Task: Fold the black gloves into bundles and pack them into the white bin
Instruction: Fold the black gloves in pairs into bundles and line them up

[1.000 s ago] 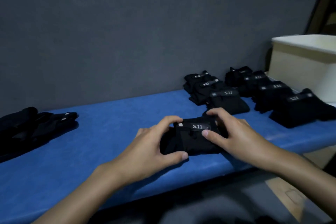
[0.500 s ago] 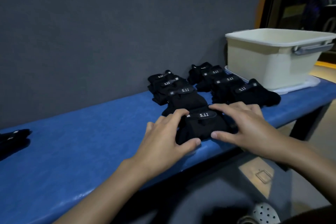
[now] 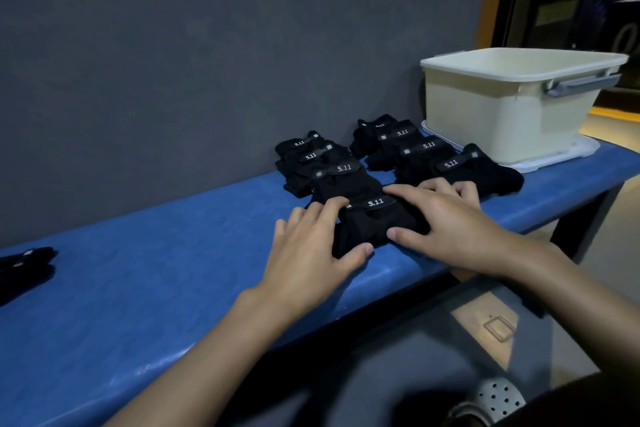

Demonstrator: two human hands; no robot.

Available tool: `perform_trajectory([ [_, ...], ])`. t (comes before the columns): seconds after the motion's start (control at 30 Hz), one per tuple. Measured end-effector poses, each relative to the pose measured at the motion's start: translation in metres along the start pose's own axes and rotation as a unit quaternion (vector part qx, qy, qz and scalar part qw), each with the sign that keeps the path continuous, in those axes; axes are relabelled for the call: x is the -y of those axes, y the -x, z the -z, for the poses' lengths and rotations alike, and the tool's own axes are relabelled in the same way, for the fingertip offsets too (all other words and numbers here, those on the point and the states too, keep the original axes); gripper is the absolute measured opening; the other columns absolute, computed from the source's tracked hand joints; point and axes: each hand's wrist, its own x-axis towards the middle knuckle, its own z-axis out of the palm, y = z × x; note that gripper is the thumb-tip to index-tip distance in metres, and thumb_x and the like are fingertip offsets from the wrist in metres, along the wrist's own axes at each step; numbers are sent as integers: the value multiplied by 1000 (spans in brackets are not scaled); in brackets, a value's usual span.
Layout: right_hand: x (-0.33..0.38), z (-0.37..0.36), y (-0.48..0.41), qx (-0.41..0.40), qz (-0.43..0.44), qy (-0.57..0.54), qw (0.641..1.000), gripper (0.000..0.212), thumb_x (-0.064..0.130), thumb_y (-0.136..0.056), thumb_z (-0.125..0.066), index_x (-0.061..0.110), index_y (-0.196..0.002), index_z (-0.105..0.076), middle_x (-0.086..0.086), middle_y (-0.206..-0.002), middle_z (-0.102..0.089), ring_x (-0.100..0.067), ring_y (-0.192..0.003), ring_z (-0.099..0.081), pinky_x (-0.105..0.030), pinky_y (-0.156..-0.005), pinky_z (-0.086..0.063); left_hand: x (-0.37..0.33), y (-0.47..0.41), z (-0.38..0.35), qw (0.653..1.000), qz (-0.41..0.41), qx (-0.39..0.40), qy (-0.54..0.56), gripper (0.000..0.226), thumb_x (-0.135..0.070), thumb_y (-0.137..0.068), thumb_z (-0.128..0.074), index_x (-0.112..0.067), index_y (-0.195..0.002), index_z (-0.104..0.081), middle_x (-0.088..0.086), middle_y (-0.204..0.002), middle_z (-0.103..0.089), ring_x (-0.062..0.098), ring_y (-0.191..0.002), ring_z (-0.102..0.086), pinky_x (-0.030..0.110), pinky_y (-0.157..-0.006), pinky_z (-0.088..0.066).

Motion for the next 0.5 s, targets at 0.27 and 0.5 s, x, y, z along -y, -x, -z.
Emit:
perform_trajectory([
  [0.27, 5, 4, -4, -14, 11, -4, 1000, 71, 61, -81, -57, 41, -145, -32, 8, -155, -27, -15, -140, -16, -41, -109, -12, -6, 0, 10, 1000, -8, -10, 1, 67, -63, -84, -60, -38, -139, -34, -13, -116, -49, 17, -113, -45, 38, -96, -36],
  [0.5, 20, 15, -10, -26, 41, -36, 998, 64, 57, -83, -58, 40, -141, -38, 14, -148, -33, -11, -137, -20, -41, -111, -13, -6, 4, 40, 999, -12, -33, 23, 56, -59, -85, -61, -38, -133, -41, -18, -105, -46, 10, -104, -45, 37, -97, -38],
])
